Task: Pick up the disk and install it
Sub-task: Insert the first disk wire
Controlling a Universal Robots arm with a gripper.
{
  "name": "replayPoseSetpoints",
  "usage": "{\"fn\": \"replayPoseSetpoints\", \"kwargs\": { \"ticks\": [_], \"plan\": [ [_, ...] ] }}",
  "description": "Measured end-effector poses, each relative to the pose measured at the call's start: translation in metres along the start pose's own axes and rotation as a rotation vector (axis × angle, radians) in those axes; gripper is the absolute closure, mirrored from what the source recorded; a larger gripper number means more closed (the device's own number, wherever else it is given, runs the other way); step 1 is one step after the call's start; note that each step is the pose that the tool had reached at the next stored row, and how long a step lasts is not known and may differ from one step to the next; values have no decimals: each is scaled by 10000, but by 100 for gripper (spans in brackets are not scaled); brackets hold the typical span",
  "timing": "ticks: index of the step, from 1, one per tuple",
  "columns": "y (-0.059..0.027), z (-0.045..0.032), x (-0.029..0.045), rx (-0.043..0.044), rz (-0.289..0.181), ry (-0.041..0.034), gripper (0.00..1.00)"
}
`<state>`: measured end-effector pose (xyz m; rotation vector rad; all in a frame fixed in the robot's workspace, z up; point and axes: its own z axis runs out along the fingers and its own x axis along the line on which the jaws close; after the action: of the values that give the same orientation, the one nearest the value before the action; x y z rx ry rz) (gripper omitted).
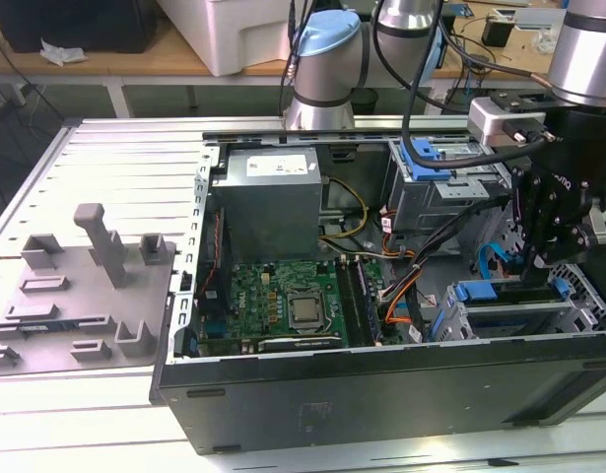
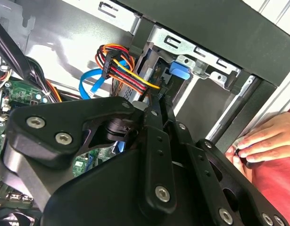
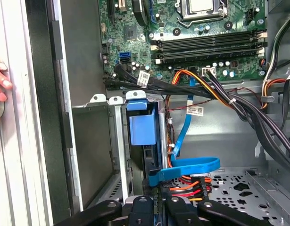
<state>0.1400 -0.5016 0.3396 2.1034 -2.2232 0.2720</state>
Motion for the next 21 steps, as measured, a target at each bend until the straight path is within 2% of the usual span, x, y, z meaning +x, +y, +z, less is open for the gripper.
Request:
{"fn": "replayPoseSetpoints", "kwargs": {
  "ticks": [21],
  "plan": [
    [3, 39, -7, -1, 1, -5, 83]
  ]
}}
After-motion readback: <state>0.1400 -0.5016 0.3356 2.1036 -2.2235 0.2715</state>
